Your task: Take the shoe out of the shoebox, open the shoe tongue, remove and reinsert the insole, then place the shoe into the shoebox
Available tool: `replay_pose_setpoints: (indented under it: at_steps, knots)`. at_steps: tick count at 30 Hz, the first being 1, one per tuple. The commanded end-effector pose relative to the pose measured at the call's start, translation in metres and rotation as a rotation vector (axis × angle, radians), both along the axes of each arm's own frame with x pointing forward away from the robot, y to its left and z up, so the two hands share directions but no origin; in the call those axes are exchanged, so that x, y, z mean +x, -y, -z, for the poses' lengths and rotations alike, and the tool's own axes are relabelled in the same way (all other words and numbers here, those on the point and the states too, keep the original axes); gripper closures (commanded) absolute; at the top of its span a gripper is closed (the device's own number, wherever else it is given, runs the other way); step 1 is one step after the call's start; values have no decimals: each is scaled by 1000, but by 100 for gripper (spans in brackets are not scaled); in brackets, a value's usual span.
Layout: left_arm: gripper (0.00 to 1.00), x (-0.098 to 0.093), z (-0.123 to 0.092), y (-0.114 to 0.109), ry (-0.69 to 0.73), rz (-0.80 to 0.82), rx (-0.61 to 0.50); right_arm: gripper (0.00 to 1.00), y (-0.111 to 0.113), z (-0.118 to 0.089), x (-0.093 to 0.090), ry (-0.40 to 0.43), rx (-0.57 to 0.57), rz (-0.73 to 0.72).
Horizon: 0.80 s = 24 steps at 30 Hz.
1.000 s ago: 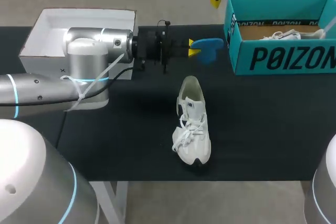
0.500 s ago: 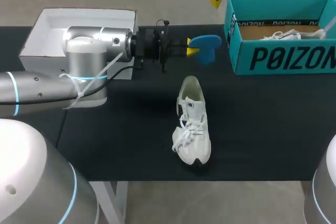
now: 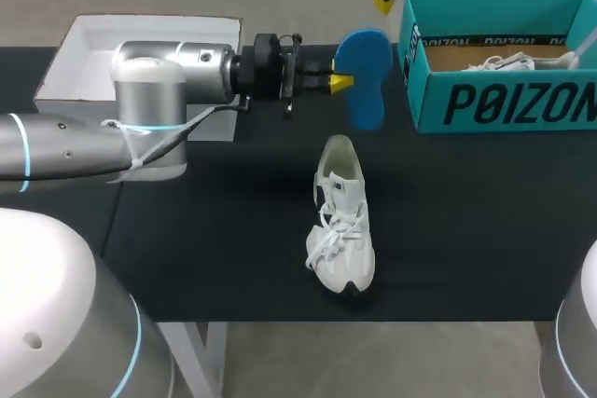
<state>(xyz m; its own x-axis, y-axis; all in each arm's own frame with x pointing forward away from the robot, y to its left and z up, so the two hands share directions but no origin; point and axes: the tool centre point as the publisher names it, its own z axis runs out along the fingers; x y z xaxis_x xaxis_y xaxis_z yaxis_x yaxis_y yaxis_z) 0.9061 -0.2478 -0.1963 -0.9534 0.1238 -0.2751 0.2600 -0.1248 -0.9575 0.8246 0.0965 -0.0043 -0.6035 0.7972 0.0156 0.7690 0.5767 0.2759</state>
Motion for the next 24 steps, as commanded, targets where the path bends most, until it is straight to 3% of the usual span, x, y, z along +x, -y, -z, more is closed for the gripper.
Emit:
replay_pose_setpoints:
  at_steps: [1,8,16,24]
  knots:
    - [100,4,-4,-2,-122,13,22,0,-1,0,1,-3,-3,1]
    - [100,10,2,-8,-402,-12,33,0,-1,0,1,-3,-3,1]
    - [100,16,-2,-11,-496,-31,62,0,-1,0,1,-3,-3,1]
    - [100,25,1,-13,-712,-16,99,0,-1,0,1,-3,-3,1]
